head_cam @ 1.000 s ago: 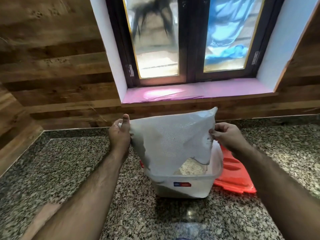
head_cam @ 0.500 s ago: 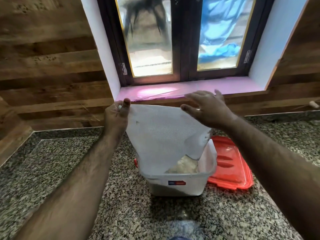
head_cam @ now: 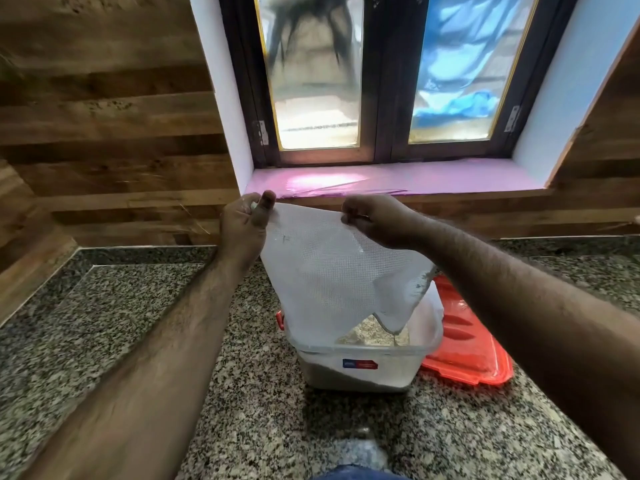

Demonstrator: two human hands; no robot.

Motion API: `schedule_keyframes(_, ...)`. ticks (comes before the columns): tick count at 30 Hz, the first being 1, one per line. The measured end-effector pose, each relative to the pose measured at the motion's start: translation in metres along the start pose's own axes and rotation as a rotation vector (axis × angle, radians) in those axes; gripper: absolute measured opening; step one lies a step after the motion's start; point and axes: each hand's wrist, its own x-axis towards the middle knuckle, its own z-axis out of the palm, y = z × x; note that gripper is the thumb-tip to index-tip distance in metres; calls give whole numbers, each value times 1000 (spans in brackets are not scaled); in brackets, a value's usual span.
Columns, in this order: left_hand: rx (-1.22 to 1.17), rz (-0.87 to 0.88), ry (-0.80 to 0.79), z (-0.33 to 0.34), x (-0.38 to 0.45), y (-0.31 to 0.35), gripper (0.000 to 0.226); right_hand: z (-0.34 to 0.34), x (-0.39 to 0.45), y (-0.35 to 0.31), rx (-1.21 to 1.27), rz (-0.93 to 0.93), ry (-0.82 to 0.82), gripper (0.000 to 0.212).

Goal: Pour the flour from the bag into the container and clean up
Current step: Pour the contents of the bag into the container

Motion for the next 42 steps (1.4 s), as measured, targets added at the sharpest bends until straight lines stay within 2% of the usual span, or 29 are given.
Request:
schedule_keyframes(8,53,41,-102,10,1,4,47,8,-13,17,-15,-68,151,6)
schedule_keyframes(14,-20,62,151,16,-4,6,49,4,-13,5,-273,-229,330,13)
schedule_keyframes(19,-37,87,240,26,-12,-6,52,8,-20,17,-380,-48,260,44)
schedule_keyframes(21,-6,109,284,32,-13,-7,60,12,-22,23,-396,-25,251,48)
schedule_keyframes(23,-32,73,274,36,-16,-2,61,16,-23,25,-440,-77,313,46)
schedule_keyframes(25,-167,-22,231,33,-18,2,63,20,-23,28,-501,-145,417,44)
schedule_keyframes(28,-342,-164,271,25,-14,0,92,23,-20,33,-534,-196,510,45)
schedule_keyframes(30,-403,-233,260,23,-21,1,99,27,-18,37,-538,-212,544,48)
schedule_keyframes(33,-307,-168,38,27,-42,7,112,30,-16,40,-532,-223,574,53)
schedule_keyframes(34,-280,-151,34,28,-47,9,117,30,-15,40,-534,-223,581,53)
schedule_keyframes(37,-244,-135,161,26,-51,10,125,28,-13,37,-555,-242,600,47)
schedule_keyframes(40,-331,-129,18,24,-58,21,120,28,-14,37,-575,-251,605,45)
schedule_keyframes(42,-281,-108,142,22,-59,21,115,27,-14,37,-569,-228,619,47)
